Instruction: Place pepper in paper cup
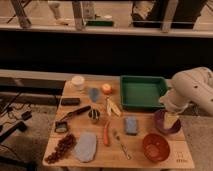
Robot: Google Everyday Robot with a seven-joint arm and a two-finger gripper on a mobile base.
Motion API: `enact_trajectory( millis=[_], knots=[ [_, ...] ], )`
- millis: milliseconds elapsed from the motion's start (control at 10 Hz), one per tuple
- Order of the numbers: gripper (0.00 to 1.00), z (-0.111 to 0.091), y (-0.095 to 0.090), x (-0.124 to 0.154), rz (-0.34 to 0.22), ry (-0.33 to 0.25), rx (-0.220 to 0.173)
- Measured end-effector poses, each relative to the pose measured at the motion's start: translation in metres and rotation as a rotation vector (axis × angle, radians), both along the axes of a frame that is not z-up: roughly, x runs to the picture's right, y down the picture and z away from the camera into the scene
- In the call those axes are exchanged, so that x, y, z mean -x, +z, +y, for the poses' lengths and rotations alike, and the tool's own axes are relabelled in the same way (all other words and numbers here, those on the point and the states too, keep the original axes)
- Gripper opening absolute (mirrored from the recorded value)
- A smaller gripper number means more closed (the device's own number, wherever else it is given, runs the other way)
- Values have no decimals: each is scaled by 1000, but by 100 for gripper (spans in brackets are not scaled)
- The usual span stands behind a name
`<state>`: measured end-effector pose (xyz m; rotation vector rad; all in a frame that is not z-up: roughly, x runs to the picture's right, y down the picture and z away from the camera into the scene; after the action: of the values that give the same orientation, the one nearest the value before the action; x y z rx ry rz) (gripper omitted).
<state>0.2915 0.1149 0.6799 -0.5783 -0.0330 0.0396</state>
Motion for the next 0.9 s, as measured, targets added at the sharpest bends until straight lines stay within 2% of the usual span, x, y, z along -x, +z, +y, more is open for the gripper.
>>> enact_trajectory(
  millis=[300,600,700,900],
  knots=[
    [80,1,-2,2,-63,-25,-11],
    [80,1,-4,5,-127,-67,-59],
    [80,1,-4,7,-159,-105,-85],
    [80,2,-5,9,-203,-145,-107]
  ],
)
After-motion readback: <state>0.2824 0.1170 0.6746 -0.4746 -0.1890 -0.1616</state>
